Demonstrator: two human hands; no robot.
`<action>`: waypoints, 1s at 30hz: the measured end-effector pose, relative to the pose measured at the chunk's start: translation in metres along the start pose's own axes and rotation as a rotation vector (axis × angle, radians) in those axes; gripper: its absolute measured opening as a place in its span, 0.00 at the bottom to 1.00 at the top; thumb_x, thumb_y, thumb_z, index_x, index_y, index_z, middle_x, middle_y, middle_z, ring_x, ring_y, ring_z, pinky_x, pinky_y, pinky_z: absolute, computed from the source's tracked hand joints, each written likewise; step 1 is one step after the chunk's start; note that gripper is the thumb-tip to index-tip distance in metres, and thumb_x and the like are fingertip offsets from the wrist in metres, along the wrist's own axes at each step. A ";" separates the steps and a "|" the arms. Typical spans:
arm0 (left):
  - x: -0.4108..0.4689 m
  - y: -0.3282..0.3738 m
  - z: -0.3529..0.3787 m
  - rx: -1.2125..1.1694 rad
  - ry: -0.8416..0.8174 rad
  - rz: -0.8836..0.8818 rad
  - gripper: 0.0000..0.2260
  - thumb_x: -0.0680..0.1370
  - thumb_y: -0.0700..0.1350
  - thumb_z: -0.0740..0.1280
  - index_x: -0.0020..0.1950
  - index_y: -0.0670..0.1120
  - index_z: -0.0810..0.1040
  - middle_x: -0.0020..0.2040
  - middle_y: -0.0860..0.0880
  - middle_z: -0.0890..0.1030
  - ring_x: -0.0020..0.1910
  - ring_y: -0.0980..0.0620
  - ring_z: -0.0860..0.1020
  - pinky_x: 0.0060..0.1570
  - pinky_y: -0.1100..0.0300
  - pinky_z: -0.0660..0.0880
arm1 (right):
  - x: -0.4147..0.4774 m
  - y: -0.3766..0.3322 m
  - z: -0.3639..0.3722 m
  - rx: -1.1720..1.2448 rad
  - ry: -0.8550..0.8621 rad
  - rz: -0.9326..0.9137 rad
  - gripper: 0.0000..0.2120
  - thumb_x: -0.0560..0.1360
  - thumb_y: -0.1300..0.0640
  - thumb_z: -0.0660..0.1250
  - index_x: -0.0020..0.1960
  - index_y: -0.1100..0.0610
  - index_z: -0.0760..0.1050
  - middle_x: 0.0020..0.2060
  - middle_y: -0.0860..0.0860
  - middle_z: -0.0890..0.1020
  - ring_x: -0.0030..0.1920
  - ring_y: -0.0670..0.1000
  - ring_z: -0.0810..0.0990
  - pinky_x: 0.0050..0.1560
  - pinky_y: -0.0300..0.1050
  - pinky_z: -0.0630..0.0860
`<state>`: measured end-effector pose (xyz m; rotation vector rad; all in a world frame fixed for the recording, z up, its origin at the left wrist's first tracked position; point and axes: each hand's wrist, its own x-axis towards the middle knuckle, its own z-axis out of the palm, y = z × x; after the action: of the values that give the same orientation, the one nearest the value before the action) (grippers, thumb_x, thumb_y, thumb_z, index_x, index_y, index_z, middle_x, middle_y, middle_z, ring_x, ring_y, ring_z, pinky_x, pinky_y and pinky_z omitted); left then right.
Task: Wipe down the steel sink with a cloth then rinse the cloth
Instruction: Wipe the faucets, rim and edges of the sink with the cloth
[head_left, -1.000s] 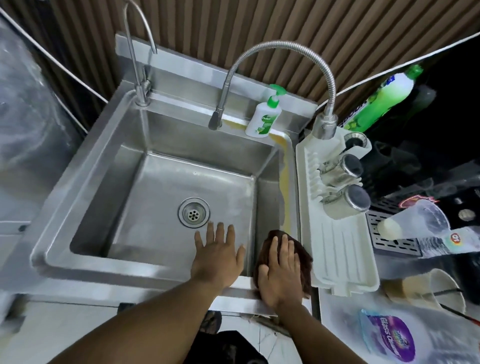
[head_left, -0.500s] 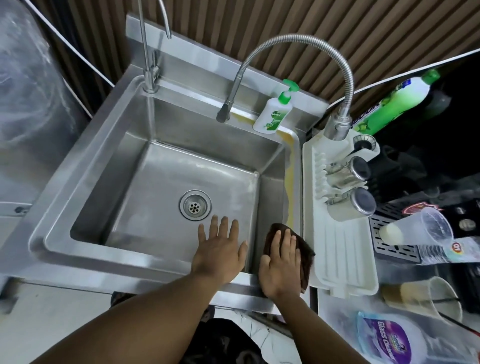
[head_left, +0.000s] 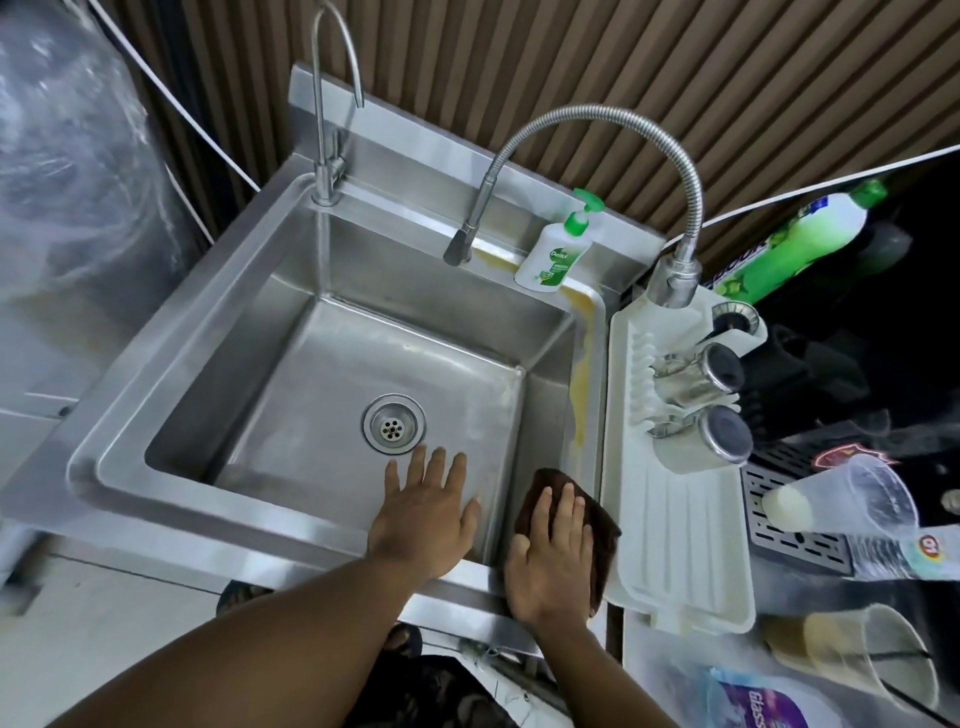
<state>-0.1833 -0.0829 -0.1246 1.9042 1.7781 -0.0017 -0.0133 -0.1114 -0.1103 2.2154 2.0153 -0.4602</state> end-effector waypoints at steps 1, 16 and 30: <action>0.000 0.000 0.000 0.004 -0.001 -0.004 0.30 0.83 0.61 0.44 0.82 0.50 0.46 0.83 0.45 0.50 0.81 0.42 0.43 0.77 0.37 0.44 | 0.003 0.000 0.002 0.007 0.015 0.001 0.42 0.70 0.43 0.34 0.82 0.56 0.45 0.81 0.56 0.41 0.81 0.56 0.38 0.77 0.51 0.35; 0.030 -0.018 -0.016 -0.120 -0.109 -0.075 0.30 0.83 0.63 0.49 0.82 0.52 0.49 0.82 0.48 0.54 0.81 0.45 0.50 0.76 0.39 0.49 | 0.020 -0.003 -0.006 -0.062 0.024 0.018 0.39 0.72 0.45 0.40 0.82 0.58 0.49 0.81 0.58 0.47 0.81 0.58 0.46 0.76 0.52 0.37; 0.166 0.027 -0.168 -0.694 0.213 0.162 0.27 0.80 0.59 0.62 0.76 0.48 0.69 0.70 0.45 0.77 0.69 0.45 0.74 0.67 0.52 0.71 | 0.022 -0.005 -0.001 -0.043 0.086 0.095 0.37 0.72 0.50 0.55 0.80 0.58 0.58 0.77 0.60 0.64 0.78 0.58 0.58 0.75 0.54 0.50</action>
<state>-0.1945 0.1339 -0.0279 1.5527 1.4683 0.7950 -0.0166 -0.0893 -0.1156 2.3298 1.9292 -0.3137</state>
